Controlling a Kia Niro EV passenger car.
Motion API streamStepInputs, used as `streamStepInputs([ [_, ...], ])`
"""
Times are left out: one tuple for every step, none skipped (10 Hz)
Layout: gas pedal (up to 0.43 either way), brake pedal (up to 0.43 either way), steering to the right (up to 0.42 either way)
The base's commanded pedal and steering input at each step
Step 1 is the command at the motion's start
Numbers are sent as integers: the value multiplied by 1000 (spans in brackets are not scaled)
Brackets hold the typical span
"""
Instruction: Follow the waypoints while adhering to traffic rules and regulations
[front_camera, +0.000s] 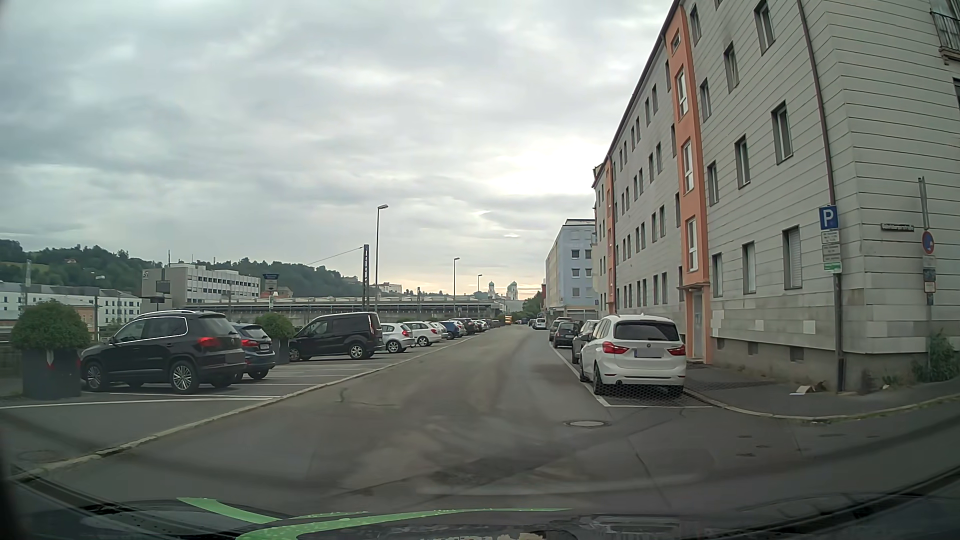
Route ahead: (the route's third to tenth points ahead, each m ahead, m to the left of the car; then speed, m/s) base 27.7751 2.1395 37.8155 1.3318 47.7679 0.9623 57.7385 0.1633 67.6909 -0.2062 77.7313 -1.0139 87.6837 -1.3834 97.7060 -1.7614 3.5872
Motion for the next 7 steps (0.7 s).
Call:
streamStepInputs([
  [409,0,-65],
  [398,0,-57],
  [390,0,-45],
  [378,0,-35],
  [378,0,-28],
  [378,0,-22],
  [378,0,-19],
])
